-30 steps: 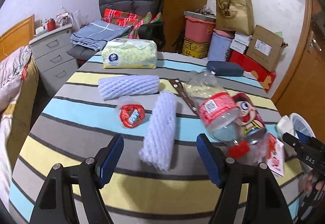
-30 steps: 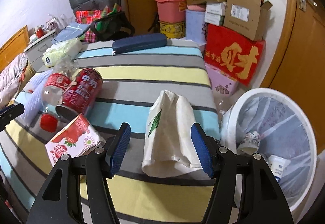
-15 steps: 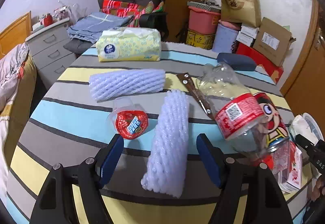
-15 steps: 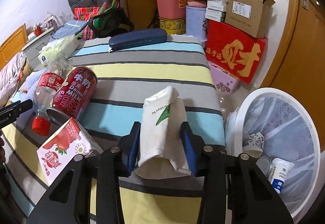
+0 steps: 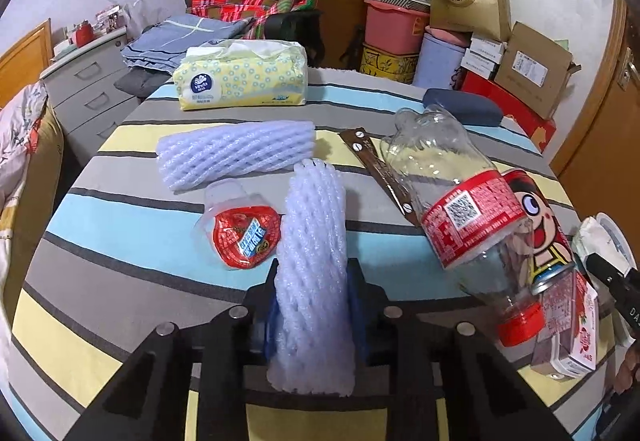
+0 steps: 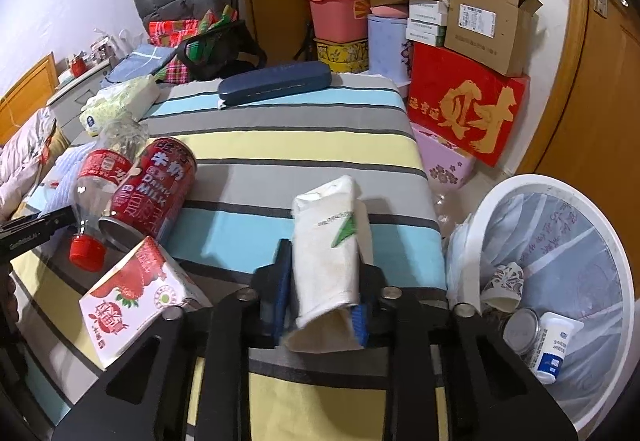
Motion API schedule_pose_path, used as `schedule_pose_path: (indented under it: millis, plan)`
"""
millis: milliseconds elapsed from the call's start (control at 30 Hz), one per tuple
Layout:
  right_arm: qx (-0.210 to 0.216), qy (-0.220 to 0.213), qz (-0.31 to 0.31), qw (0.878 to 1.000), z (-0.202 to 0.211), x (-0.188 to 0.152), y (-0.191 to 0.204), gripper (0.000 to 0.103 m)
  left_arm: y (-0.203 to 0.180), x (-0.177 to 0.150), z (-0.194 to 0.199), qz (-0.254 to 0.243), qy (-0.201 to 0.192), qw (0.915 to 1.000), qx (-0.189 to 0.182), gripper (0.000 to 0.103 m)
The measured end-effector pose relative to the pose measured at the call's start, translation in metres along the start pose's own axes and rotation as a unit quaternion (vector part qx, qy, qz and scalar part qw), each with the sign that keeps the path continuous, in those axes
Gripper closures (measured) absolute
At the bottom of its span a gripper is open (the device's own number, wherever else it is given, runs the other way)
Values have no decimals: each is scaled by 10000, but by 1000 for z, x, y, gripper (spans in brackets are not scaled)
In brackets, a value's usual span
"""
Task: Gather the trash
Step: 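Grasp the white foam net with the left tool while the right tool grasps the cloth bag, then carry the foam net and cloth bag over the white bin and open both tools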
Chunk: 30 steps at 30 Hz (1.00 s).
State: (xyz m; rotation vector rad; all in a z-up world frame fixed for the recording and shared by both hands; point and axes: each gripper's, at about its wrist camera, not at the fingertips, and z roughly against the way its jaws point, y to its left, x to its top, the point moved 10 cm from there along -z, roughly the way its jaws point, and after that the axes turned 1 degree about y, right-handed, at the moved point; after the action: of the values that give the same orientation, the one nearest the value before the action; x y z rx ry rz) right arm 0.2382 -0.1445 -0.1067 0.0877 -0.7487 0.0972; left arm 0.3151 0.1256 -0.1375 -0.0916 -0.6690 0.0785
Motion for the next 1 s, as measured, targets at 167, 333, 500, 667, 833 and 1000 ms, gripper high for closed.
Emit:
schedule_pose_path:
  millis: [167, 333, 500, 667, 833, 1000]
  plan:
    - [-21, -23, 17, 10000, 0, 1, 0, 82, -3, -3, 7, -1, -50, 10000, -47, 76]
    - [55, -92, -72, 9999, 4, 1, -3, 83, -11, -5, 21, 43, -175, 9996, -200, 76]
    - [186, -207, -157, 9995, 12, 2, -1, 83, -25, -6, 39, -32, -315, 9990, -330, 76]
    - [208, -344, -169, 9990, 23, 4, 1, 83, -38, -7, 56, -149, -434, 9979, -449, 76]
    - [231, -444, -161, 9986, 34, 4, 3, 83, -53, -5, 77, -235, -607, 9963, -555, 76]
    - [262, -500, -183, 9982, 42, 4, 1, 83, -69, -6, 94, -345, -724, 9947, -637, 76]
